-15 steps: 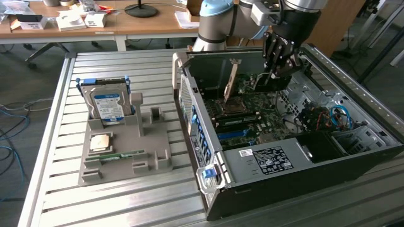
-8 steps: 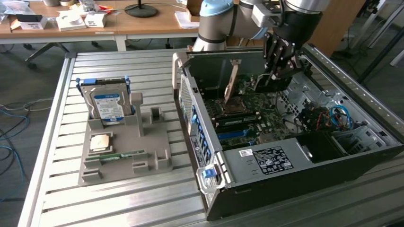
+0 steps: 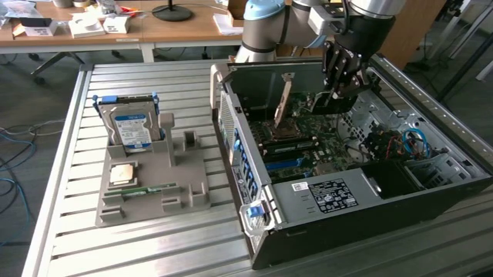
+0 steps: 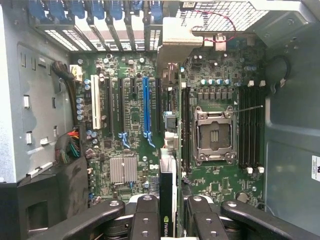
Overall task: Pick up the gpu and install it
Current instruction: 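Insert the gpu into the slot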
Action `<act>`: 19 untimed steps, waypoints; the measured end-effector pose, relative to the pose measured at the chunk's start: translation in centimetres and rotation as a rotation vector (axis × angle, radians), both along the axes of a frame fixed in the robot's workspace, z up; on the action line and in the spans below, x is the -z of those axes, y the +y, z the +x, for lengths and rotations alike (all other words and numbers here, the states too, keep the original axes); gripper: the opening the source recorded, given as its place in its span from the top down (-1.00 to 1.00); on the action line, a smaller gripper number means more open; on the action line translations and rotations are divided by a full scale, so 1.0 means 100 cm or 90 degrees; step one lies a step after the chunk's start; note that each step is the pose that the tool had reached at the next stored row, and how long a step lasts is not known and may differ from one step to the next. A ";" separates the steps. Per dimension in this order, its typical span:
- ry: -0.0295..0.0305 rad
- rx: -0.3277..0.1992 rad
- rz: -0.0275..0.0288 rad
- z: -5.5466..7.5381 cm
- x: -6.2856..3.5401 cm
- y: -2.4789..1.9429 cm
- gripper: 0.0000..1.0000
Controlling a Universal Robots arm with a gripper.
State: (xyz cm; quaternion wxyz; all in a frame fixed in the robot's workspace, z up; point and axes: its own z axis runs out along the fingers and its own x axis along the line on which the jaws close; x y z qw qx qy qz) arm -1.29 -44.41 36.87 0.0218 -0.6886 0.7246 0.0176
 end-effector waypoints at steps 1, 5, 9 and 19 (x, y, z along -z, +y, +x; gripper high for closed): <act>0.0000 0.000 0.0000 0.000 0.0000 0.0000 0.47; 0.0000 0.000 0.0000 -0.002 0.0003 0.0000 0.47; 0.0000 0.000 0.0000 -0.005 0.0004 0.0000 0.47; 0.0000 0.000 -0.0001 -0.007 0.0005 0.0000 0.47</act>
